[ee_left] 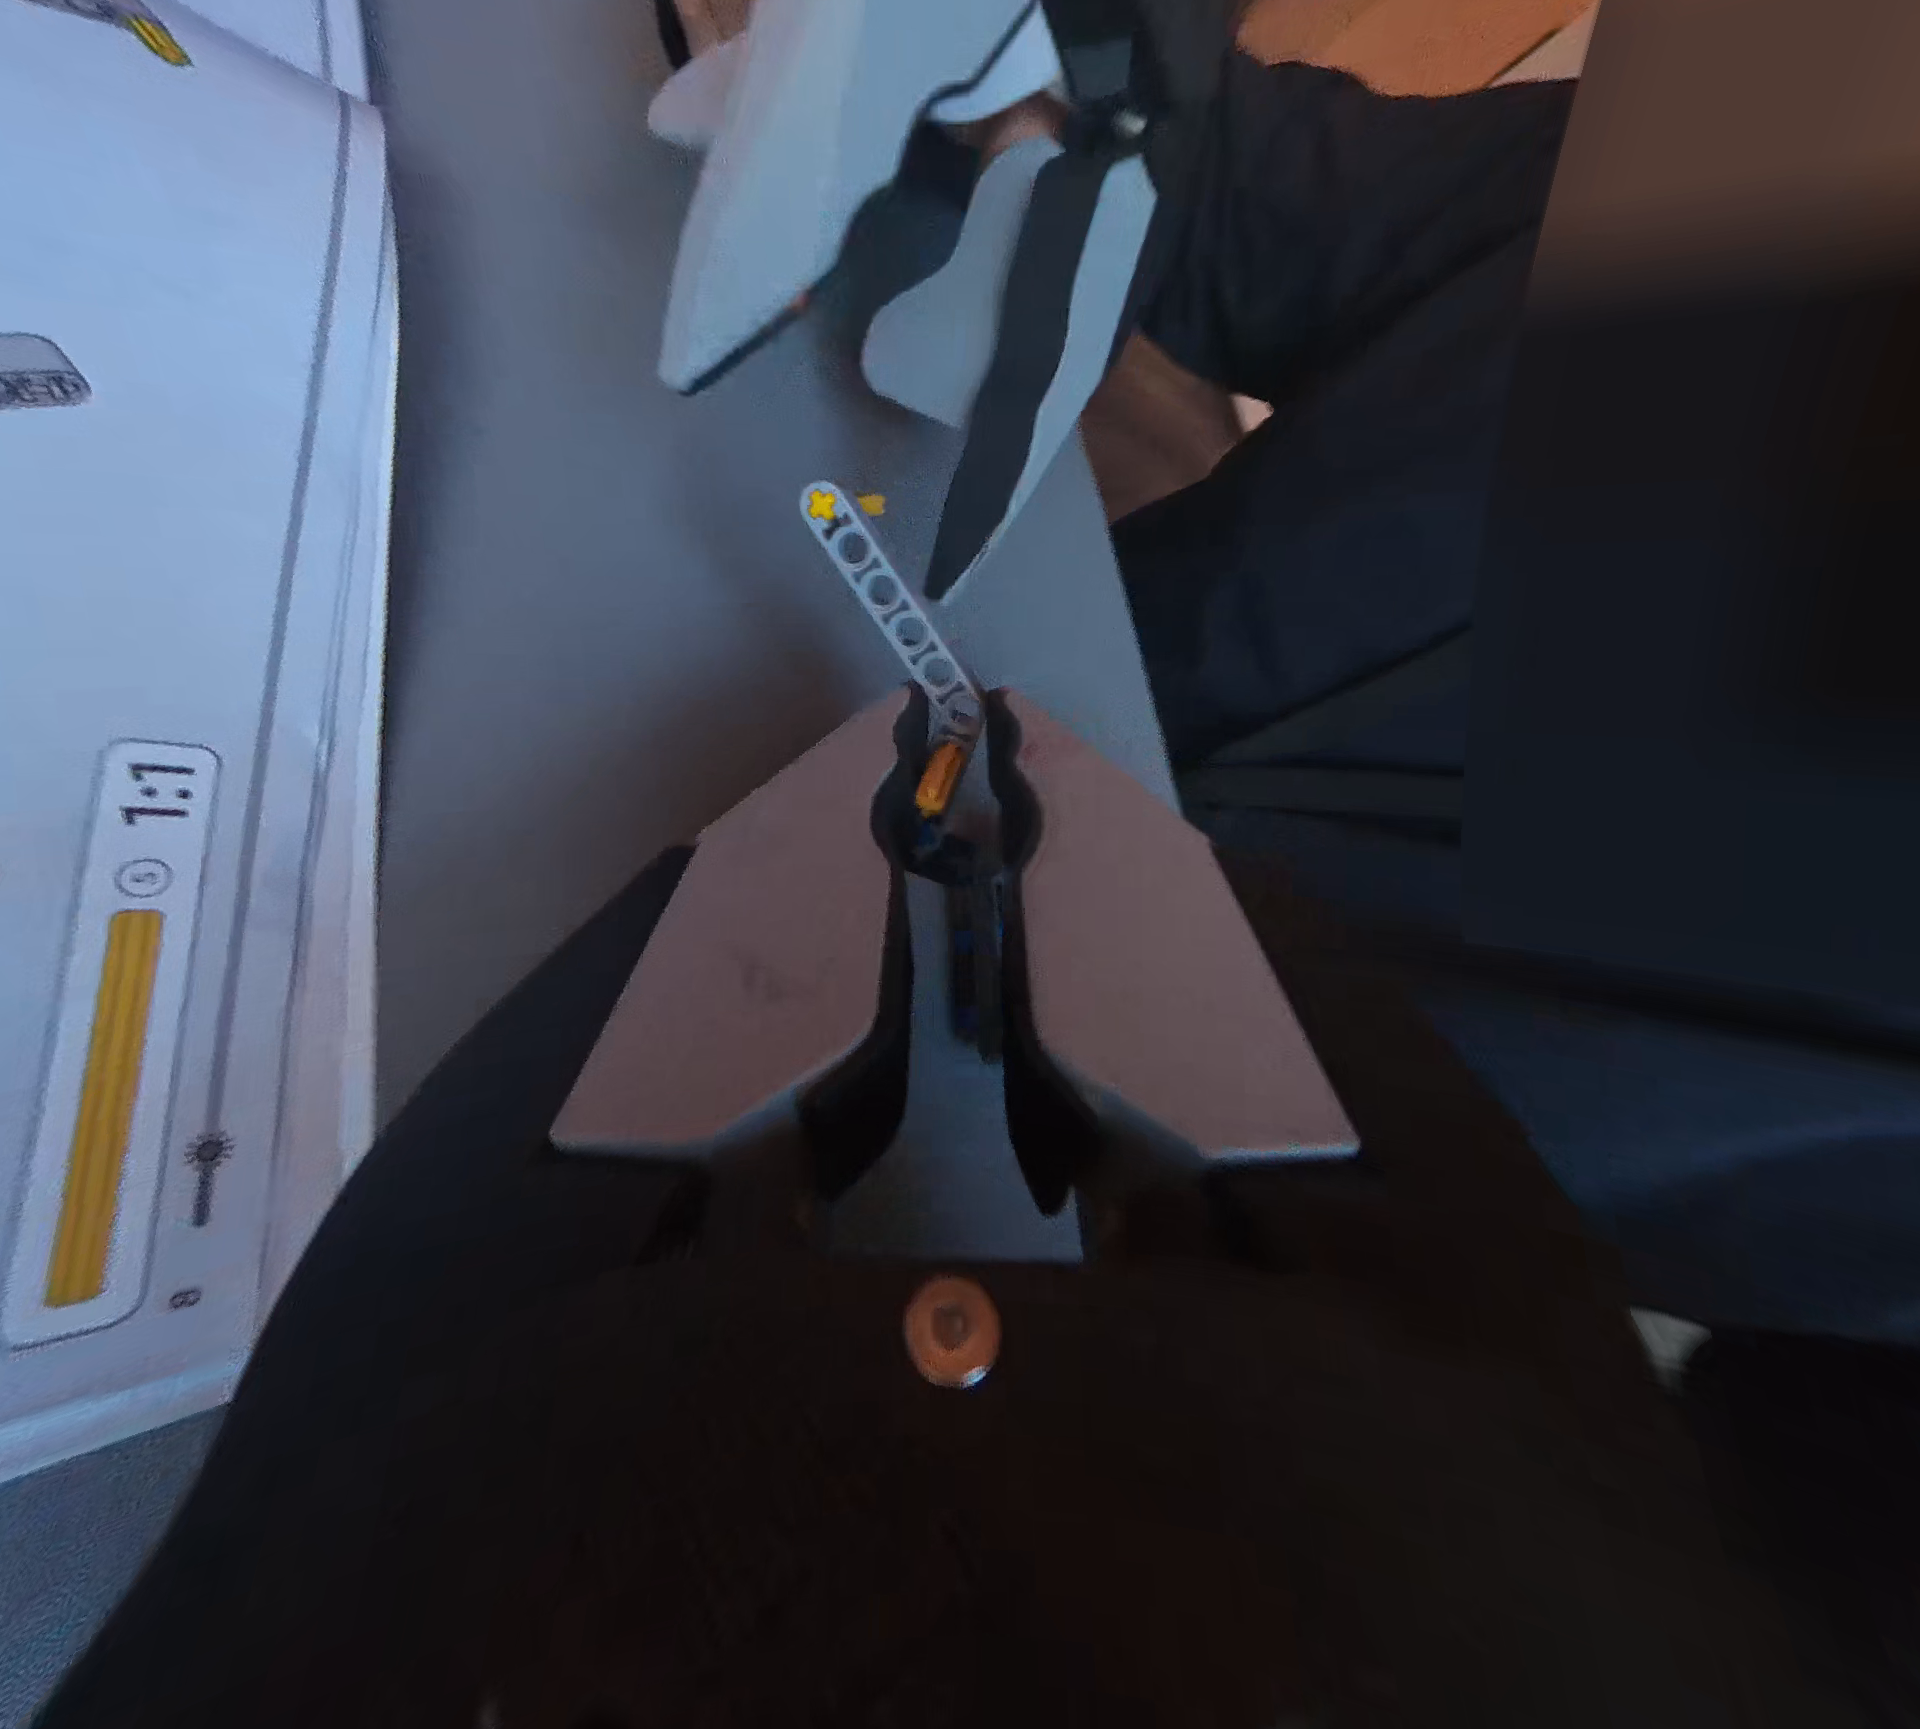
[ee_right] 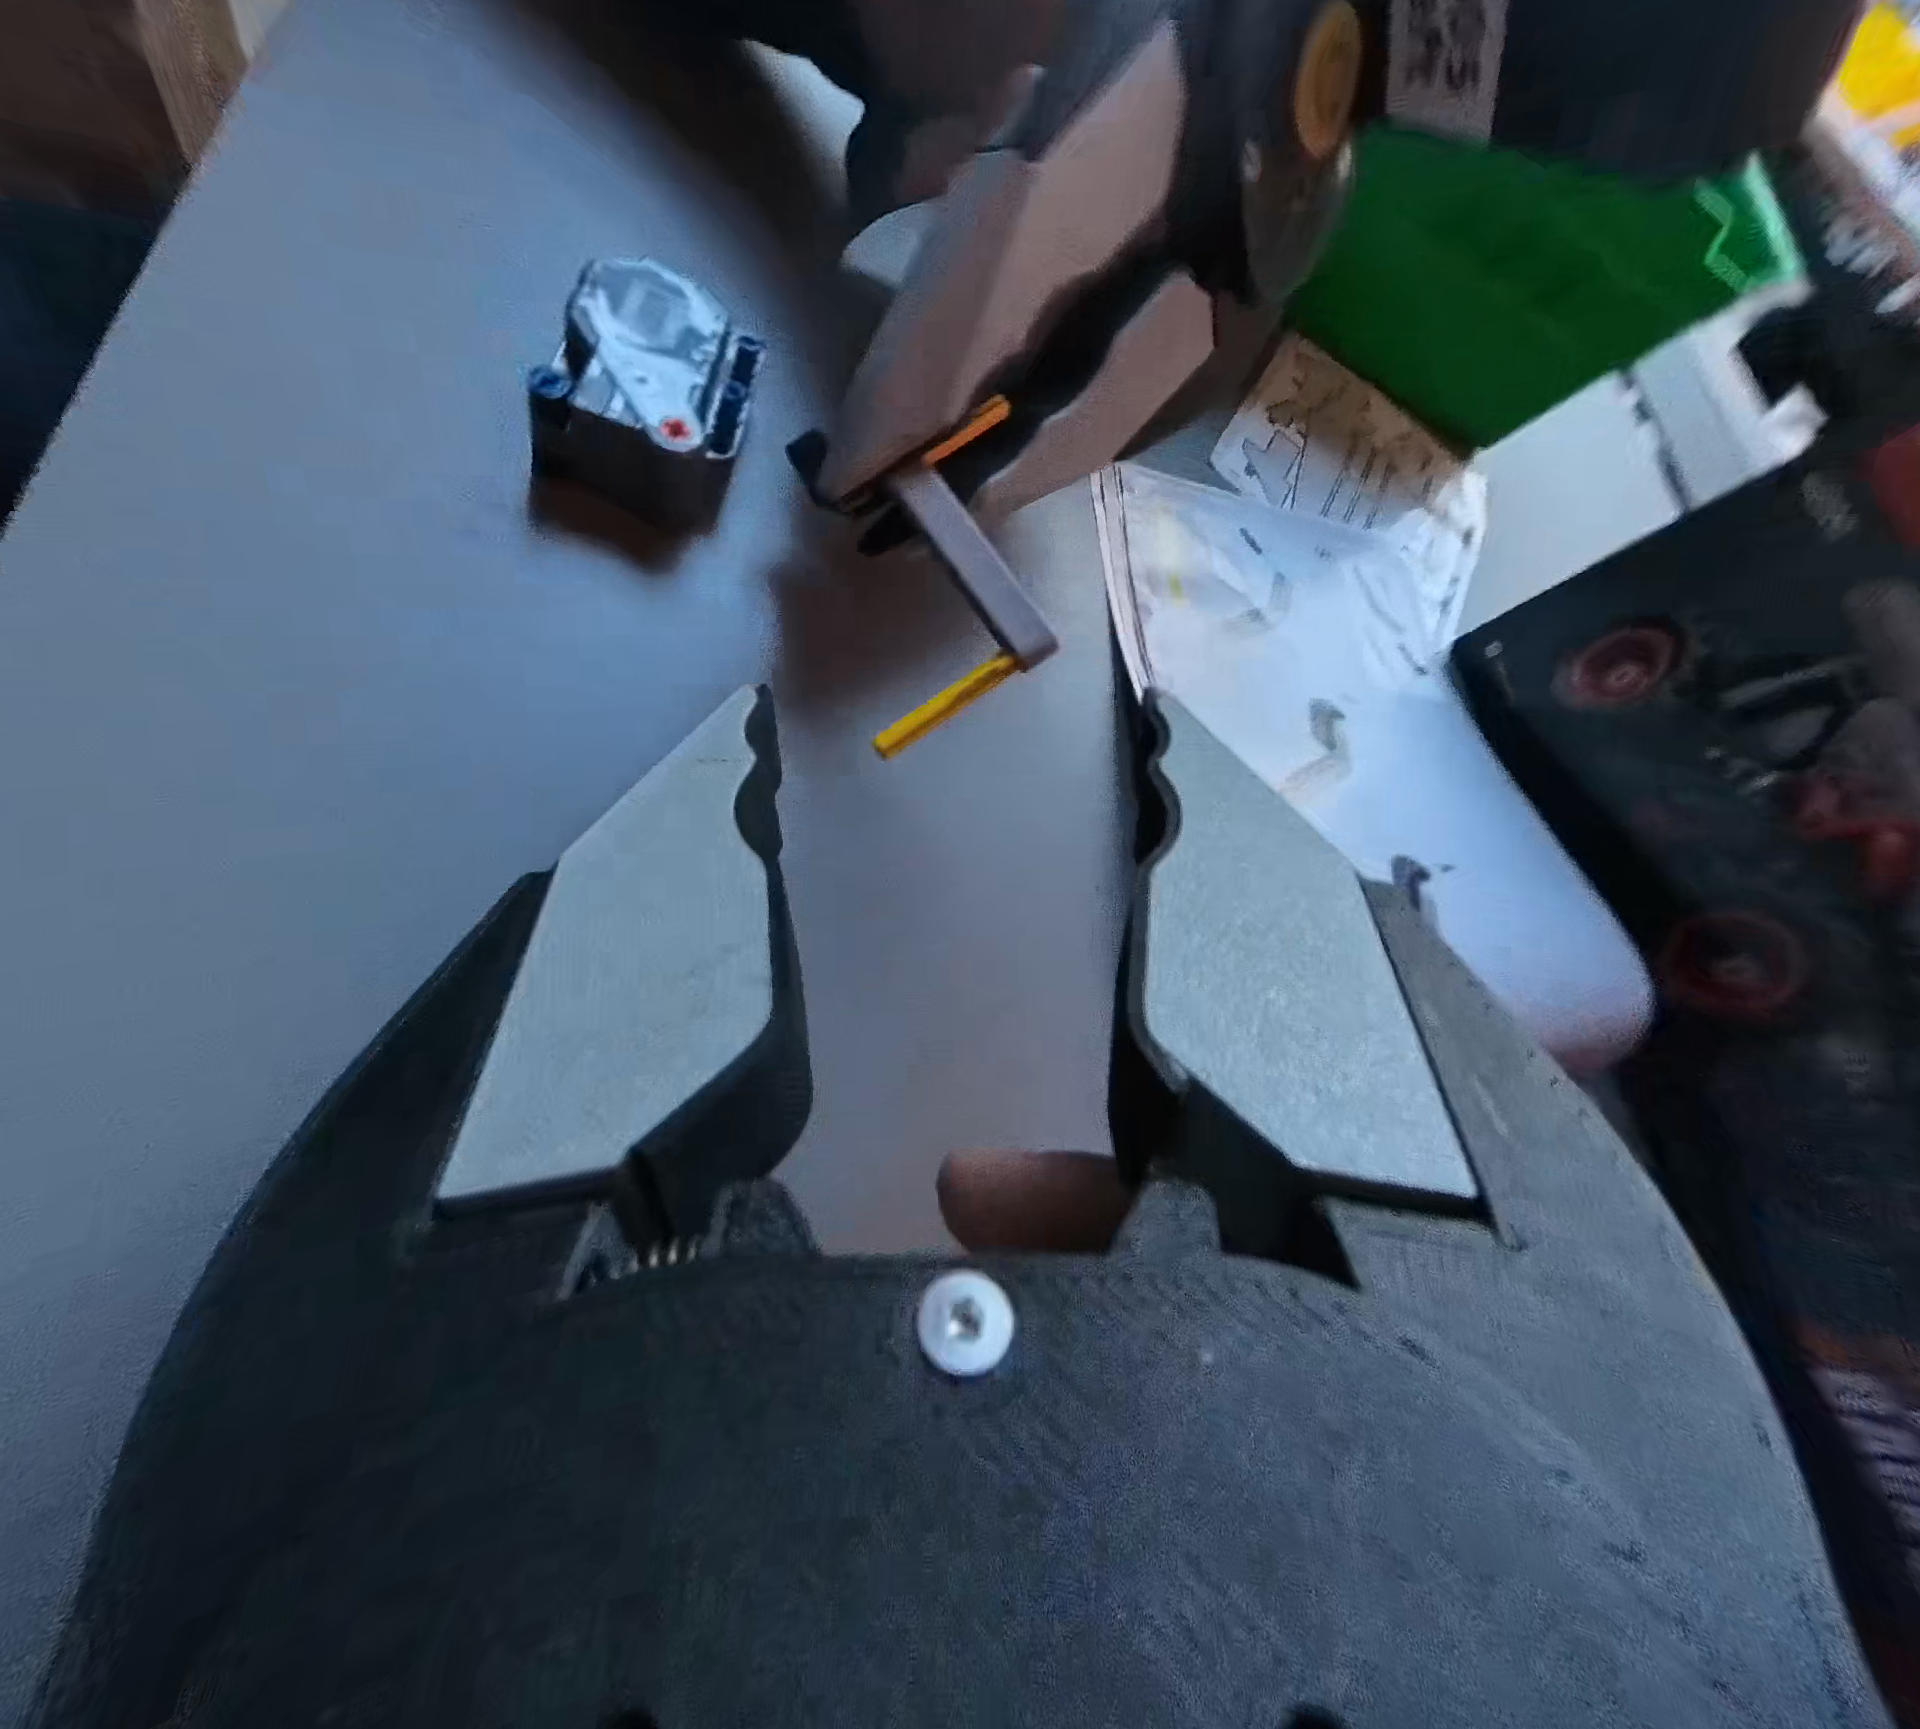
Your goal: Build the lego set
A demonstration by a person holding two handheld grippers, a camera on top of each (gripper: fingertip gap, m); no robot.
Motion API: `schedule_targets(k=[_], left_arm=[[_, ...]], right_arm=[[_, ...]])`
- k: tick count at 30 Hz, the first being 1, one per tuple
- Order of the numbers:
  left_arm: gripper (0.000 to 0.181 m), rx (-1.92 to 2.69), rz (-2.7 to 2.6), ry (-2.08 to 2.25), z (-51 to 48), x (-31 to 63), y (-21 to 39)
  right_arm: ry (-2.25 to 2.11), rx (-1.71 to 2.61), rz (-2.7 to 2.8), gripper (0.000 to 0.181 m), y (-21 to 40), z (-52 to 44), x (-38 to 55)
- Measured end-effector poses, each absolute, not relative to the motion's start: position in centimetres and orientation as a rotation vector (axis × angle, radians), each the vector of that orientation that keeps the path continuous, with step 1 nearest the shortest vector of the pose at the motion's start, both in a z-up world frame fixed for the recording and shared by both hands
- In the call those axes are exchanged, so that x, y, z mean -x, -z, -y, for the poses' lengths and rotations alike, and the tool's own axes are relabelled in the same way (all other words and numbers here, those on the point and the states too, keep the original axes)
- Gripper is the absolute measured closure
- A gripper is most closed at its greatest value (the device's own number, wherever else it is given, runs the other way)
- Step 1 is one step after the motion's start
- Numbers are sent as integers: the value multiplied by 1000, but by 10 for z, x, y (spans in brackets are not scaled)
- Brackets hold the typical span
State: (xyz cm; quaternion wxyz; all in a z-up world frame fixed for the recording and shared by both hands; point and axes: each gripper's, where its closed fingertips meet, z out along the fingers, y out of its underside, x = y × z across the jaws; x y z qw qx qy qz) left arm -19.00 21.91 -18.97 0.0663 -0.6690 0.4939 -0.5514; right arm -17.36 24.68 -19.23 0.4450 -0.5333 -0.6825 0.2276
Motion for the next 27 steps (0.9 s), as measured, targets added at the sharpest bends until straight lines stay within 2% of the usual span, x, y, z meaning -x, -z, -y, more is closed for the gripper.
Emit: schedule_targets(k=[1,3,5,7,9,10,18,27], left_arm=[[173,2008,-1502,1597,-222,189,190],[174,1975,-1544,1458,-226,188,191],[174,1923,-1574,1322,-231,186,190],[174,1847,-1590,1246,-232,182,185],[174,1771,-1578,1189,-235,179,176],[174,1743,-1572,1158,-237,178,173],[169,1753,-1549,1052,-245,176,178],[175,1779,-1449,1147,-246,170,165]], right_arm=[[-598,1373,1663,116,191,-251,173],[-668,1456,1587,129,186,-261,171],[-796,1506,1546,133,181,-260,171],[-895,1545,1507,152,177,-259,171],[-984,1582,1507,162,177,-255,171],[-1005,1598,1492,175,177,-256,171],[-884,1602,1473,181,177,-265,170],[-825,1559,1506,181,175,-258,176]])
